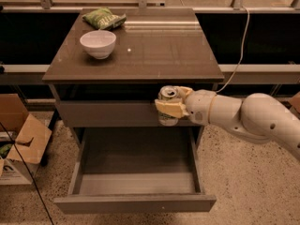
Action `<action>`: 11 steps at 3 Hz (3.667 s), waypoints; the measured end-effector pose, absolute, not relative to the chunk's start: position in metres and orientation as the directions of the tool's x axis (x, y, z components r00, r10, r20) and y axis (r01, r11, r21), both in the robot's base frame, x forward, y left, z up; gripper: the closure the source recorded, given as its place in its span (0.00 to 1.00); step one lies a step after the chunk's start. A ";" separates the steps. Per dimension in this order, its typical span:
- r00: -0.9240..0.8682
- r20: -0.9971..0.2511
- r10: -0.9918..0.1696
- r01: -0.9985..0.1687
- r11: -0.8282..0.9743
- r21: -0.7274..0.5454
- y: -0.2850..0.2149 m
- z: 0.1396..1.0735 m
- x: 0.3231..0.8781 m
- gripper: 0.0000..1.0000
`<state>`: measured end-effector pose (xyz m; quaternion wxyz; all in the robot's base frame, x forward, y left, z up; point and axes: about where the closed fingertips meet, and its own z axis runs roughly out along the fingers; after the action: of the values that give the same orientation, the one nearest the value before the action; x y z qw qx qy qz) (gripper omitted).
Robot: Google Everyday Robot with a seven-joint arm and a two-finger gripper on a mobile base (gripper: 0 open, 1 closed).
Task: Place 7up can into middle drawer
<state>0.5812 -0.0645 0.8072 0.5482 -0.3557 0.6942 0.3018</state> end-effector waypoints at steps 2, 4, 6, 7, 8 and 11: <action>-0.225 -0.968 -0.115 -0.738 0.669 0.092 -0.083 0.709 0.574 1.00; -0.242 -0.955 -0.169 -0.748 0.660 0.072 -0.078 0.703 0.577 1.00; -0.279 -0.928 -0.245 -0.804 0.589 0.086 -0.070 0.629 0.577 1.00; -0.292 -0.920 -0.263 -0.832 0.544 0.108 -0.061 0.589 0.574 1.00; -0.309 -0.916 -0.255 -0.841 0.522 0.139 -0.052 0.555 0.568 1.00; -0.326 -0.927 -0.184 -0.832 0.521 0.189 -0.037 0.487 0.565 1.00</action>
Offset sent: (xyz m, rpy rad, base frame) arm -0.0114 -0.0323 -0.1423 0.0421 0.0987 -0.1861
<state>0.5650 -0.0372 0.4872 0.4672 -0.3448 0.7365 0.3470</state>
